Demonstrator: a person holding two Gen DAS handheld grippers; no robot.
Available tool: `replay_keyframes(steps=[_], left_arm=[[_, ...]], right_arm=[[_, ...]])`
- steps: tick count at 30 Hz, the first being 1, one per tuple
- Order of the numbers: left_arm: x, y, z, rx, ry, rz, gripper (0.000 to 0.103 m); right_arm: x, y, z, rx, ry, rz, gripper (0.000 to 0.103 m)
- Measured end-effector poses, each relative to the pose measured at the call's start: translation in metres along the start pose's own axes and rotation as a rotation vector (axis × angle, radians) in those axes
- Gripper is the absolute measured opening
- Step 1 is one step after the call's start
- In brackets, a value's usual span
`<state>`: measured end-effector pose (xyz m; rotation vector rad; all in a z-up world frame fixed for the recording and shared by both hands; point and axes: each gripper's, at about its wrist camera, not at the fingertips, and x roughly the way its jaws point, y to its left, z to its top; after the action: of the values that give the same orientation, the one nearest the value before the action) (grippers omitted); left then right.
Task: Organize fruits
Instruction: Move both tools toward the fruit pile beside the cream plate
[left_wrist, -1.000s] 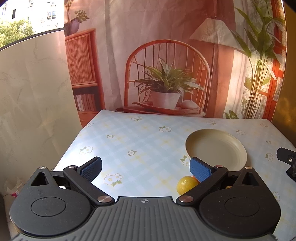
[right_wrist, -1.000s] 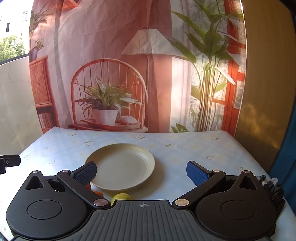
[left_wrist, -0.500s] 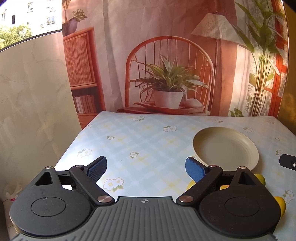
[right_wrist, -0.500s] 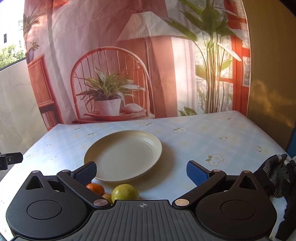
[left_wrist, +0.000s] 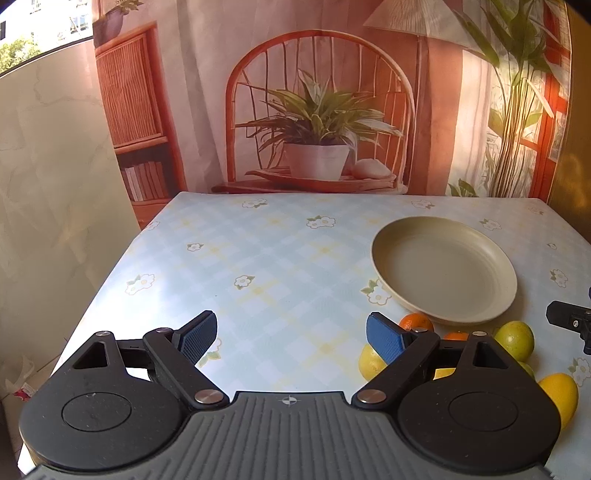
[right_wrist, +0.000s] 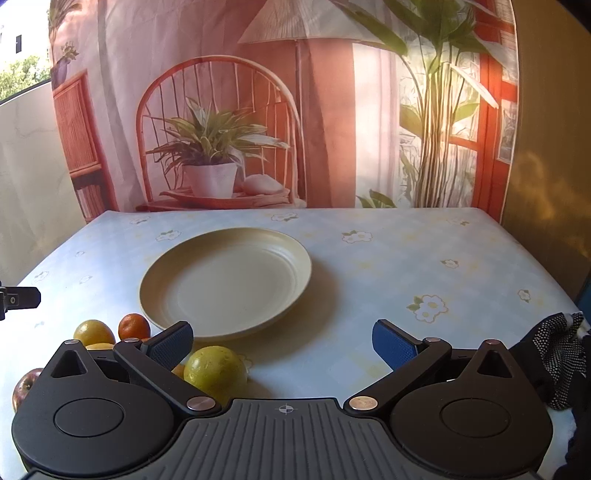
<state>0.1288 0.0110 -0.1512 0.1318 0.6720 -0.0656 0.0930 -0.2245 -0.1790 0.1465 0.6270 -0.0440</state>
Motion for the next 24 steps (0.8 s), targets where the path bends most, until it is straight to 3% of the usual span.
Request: replay_keyframes(steps=[5, 13, 17, 22, 24], left_arm=[[0.007, 0.0, 0.001, -0.017, 0.034, -0.023, 0.091], [0.019, 0.006, 0.006, -0.068, 0.094, 0.031, 0.091], [0.02, 0.006, 0.006, -0.065, 0.09, 0.065, 0.091], [0.021, 0.005, 0.005, -0.051, 0.084, 0.044, 0.091], [0.022, 0.001, 0.005, -0.024, 0.074, 0.035, 0.09]], right_arm=[[0.015, -0.009, -0.003, 0.057, 0.08, 0.046, 0.1], [0.025, 0.002, -0.001, 0.001, 0.107, 0.096, 0.096], [0.027, 0.003, 0.002, -0.013, 0.109, 0.118, 0.096], [0.028, 0.007, 0.002, -0.019, 0.122, 0.14, 0.096], [0.027, 0.008, 0.003, -0.024, 0.124, 0.148, 0.09]])
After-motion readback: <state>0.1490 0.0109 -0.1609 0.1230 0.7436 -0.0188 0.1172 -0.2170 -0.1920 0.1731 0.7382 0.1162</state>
